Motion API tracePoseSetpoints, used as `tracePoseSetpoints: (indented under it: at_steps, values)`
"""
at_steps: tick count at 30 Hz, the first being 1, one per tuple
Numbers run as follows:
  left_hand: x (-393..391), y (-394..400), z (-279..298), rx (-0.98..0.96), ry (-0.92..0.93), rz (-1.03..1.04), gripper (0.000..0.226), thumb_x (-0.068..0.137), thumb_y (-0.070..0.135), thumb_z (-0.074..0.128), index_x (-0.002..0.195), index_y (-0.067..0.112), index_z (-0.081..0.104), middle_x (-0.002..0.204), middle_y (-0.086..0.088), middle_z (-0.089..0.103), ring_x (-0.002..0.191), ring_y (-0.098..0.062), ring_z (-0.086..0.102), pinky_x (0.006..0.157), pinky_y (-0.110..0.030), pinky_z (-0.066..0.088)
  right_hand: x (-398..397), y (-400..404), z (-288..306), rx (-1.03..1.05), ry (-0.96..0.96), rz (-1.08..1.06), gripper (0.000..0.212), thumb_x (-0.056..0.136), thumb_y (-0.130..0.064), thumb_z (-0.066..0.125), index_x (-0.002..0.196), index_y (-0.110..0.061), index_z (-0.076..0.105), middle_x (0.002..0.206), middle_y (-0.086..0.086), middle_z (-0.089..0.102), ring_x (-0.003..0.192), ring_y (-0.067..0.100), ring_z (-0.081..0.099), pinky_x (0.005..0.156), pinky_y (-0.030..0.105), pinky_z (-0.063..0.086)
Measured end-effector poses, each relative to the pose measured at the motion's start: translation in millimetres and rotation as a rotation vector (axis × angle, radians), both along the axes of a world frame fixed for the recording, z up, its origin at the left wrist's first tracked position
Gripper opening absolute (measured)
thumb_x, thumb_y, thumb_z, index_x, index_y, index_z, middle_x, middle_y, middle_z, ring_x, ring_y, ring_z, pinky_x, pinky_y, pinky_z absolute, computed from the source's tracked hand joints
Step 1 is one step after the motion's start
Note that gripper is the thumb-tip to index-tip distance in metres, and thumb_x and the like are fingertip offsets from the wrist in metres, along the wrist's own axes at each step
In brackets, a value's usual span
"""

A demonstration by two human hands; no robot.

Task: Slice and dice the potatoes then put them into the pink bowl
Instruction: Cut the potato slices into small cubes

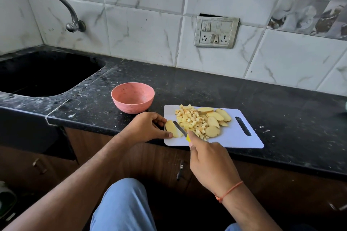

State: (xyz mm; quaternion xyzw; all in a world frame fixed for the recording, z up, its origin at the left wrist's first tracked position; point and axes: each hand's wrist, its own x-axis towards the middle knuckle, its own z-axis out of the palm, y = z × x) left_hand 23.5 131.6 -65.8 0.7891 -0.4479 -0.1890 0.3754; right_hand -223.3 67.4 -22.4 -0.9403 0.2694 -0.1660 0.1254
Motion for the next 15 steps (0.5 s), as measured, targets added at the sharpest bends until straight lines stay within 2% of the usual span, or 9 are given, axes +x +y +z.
tracePoseSetpoints:
  at_steps: [6,15]
  values:
    - [1.9,0.3,-3.5,-0.013,0.023,0.011,0.061,0.063,0.049,0.1,0.115,0.028,0.076,0.095,0.012,0.075,0.07,0.003,0.066,0.064,-0.013,0.051,31.9,-6.8,-4.8,-0.035,0.031,0.005,0.051,0.107,-0.027,0.042,0.158,-0.027,0.041,0.101,0.003,0.074,0.09,0.022,0.067,0.065,0.029,0.038]
    - [0.4,0.7,-5.7,-0.039,-0.017,0.028,0.059,0.064,0.049,0.1,0.114,0.028,0.078,0.094,0.013,0.075,0.072,0.004,0.067,0.065,-0.012,0.051,52.0,0.0,-4.4,-0.073,0.179,-0.038,0.057,0.103,-0.017,0.044,0.159,-0.021,0.035,0.1,0.008,0.07,0.09,0.026,0.065,0.065,0.034,0.045]
